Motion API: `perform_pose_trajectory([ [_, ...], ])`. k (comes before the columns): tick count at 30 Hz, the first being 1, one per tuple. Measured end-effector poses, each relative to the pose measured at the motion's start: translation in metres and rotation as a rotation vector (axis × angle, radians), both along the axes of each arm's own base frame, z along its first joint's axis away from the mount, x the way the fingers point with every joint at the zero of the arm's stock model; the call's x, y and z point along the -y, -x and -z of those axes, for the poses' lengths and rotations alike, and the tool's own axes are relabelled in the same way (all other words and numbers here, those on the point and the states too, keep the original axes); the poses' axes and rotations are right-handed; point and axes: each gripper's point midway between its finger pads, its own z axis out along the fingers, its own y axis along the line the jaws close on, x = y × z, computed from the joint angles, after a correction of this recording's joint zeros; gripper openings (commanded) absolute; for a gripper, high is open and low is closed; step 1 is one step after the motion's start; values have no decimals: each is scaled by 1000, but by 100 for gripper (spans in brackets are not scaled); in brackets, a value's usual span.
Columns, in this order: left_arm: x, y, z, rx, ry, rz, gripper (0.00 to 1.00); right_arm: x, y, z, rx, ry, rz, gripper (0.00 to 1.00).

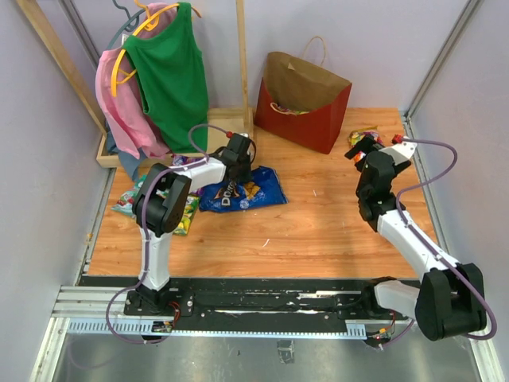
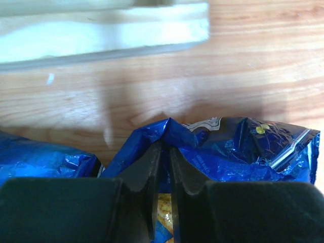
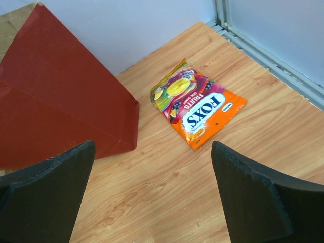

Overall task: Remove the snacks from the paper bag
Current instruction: Place the snack at the center of the board.

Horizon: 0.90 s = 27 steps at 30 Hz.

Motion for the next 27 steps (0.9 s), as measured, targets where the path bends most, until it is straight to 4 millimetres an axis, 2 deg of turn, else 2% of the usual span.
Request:
perform_pose_trajectory([
  [4, -14, -6, -2, 23, -66, -52, 29, -8, -11, -2, -10, 5, -37, 98],
  [7, -18, -8, -12, 48, -81, -62, 40, -17, -21, -9, -12, 14, -70, 98],
  [10, -18, -12, -39, 99, -63, -63, 54, -29, -30, -19, -5, 32, -103, 98],
  [14, -16, -16, -94, 206, -4, -61, 68, -40, -51, -35, 2, 68, -129, 99],
  [18, -17, -14, -144, 303, 44, -62, 71, -54, -89, -54, -5, 126, -166, 98],
  [21, -24, -8, -166, 351, 54, -68, 71, -71, -123, -65, -18, 167, -229, 92],
  [24, -31, -1, -167, 363, 40, -76, 71, -85, -146, -67, -37, 197, -287, 89],
  [27, -39, 6, -154, 344, 6, -82, 71, -93, -156, -60, -59, 210, -325, 89],
])
